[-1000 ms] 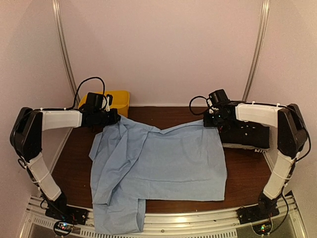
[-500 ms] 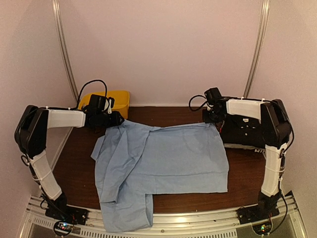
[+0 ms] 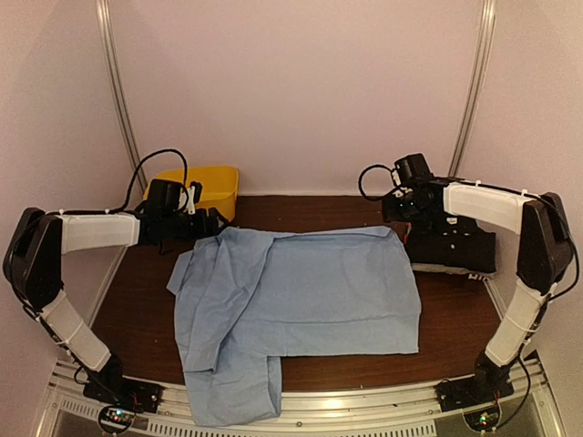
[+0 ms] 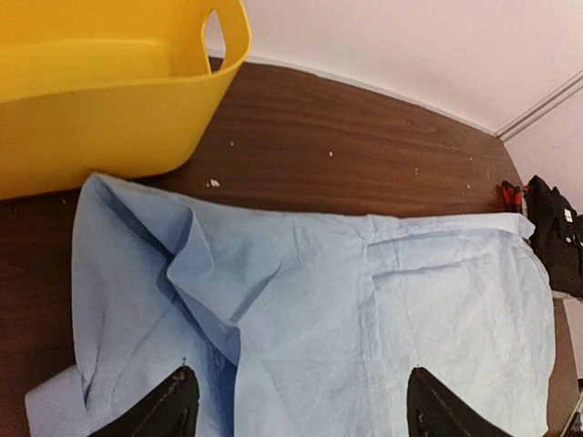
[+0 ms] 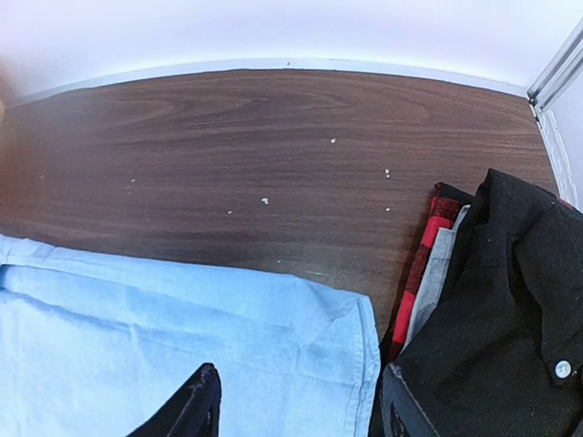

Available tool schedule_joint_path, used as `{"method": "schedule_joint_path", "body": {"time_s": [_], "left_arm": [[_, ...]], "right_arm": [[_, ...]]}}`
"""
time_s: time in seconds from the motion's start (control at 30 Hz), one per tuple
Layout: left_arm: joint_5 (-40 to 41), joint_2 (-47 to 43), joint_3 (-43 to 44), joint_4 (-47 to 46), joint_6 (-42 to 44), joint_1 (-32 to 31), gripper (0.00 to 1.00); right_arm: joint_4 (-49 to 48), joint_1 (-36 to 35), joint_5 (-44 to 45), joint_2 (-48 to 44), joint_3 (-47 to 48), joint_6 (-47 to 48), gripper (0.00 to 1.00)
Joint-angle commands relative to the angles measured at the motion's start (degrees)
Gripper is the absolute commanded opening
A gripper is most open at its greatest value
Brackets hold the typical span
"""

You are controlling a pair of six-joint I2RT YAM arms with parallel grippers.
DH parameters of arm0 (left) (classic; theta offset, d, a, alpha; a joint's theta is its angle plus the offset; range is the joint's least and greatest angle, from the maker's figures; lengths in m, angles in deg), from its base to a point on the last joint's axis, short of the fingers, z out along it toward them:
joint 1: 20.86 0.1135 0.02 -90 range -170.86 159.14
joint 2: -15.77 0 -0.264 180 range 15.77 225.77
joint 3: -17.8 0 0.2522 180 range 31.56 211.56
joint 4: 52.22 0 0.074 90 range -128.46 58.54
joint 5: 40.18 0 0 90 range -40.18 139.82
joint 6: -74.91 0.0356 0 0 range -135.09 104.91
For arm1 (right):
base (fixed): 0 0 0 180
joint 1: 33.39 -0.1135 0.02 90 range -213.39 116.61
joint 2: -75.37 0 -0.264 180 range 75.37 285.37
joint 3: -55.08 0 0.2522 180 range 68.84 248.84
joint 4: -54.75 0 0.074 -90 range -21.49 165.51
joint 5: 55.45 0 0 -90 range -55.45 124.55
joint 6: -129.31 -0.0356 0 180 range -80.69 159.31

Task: Fold and stack the long sleeve shirts
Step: Flatten out the crumpled shirt at the center of the board, then pick up the sleeve from the center of the board.

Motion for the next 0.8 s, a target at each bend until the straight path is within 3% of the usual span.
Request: {"method": "schedule_joint_path", "body": {"time_s": [0.0, 0.37, 0.5, 0.77], "left_arm": [[-6.5, -2.3, -6.2, -4.4, 0.2, 0.3, 0.81], [-11.9, -3.4, -15.8, -8.6, 1.1, 0.3, 0.78], [-8.8, -9.7, -20.3, -5.7, 0.0, -0.3, 0.77], [-1.5, -27.3, -27.3, 8.9, -2.7, -4.3, 0.76]], "right_arm": [[-3.7, -2.5, -5.6, -5.9, -6.5, -0.7, 0.61], [-7.1, -8.3, -11.3, -12.8, -16.9, -4.0, 0.61], [-8.7, -8.8, -12.2, -13.0, -19.6, -5.4, 0.61], [-11.9, -10.0, -13.0, -13.9, -24.5, -7.6, 0.61]]}}
